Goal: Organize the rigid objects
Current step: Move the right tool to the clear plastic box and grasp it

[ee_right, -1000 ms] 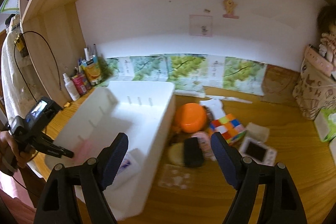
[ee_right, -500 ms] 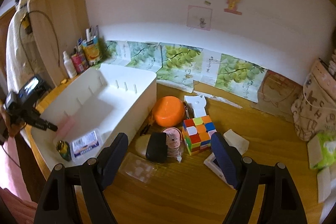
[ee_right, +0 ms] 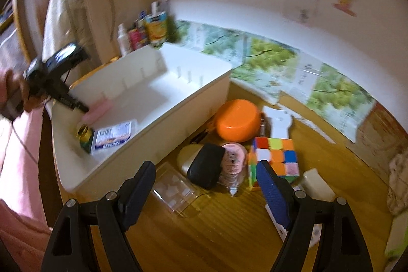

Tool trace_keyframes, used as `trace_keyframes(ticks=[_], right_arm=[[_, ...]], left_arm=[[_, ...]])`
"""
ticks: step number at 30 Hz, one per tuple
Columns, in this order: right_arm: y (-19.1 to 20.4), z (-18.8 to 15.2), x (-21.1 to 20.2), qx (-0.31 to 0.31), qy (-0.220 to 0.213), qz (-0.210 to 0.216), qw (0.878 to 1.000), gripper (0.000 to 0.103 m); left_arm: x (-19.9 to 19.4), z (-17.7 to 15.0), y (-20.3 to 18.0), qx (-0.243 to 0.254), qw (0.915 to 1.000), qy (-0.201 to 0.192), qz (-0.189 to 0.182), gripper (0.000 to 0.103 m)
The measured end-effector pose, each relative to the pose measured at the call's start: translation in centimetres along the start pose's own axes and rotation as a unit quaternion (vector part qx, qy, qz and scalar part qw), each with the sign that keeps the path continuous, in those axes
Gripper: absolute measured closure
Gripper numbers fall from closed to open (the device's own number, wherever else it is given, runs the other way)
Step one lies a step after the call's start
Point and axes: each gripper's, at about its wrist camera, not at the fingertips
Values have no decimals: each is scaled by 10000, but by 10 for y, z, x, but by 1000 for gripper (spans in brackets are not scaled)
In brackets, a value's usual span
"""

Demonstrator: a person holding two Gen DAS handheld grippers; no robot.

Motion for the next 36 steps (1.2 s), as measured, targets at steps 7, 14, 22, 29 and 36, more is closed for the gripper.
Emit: trace_keyframes(ticks=[7, 14, 22, 29, 36], right_arm=[[15, -8, 19, -769, -54, 498, 9958, 21], [28, -13, 37, -1223, 61, 1044, 9870, 21], [38, -13, 52, -1374, 200, 1476, 9793, 21], [43, -12, 55, -1388, 120, 1594, 9773, 21], [56, -13, 60, -1658, 255, 1570, 9732, 21]], left_arm=[[3, -1, 1, -187, 9998, -20, 22, 86], [5, -2, 1, -363, 9992, -31, 140, 84], [5, 0, 5, -426, 9990, -16, 162, 83], [5, 1, 3, -429, 9989, 2, 185, 83], [4, 1, 4, -438, 9989, 6, 186, 83]])
Point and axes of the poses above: each gripper's, at about its wrist camera, not at the fingertips, and x roughly the way its jaws point, y to its left, z to its top, and after that the axes turned 10 degrees about -z, right-handed
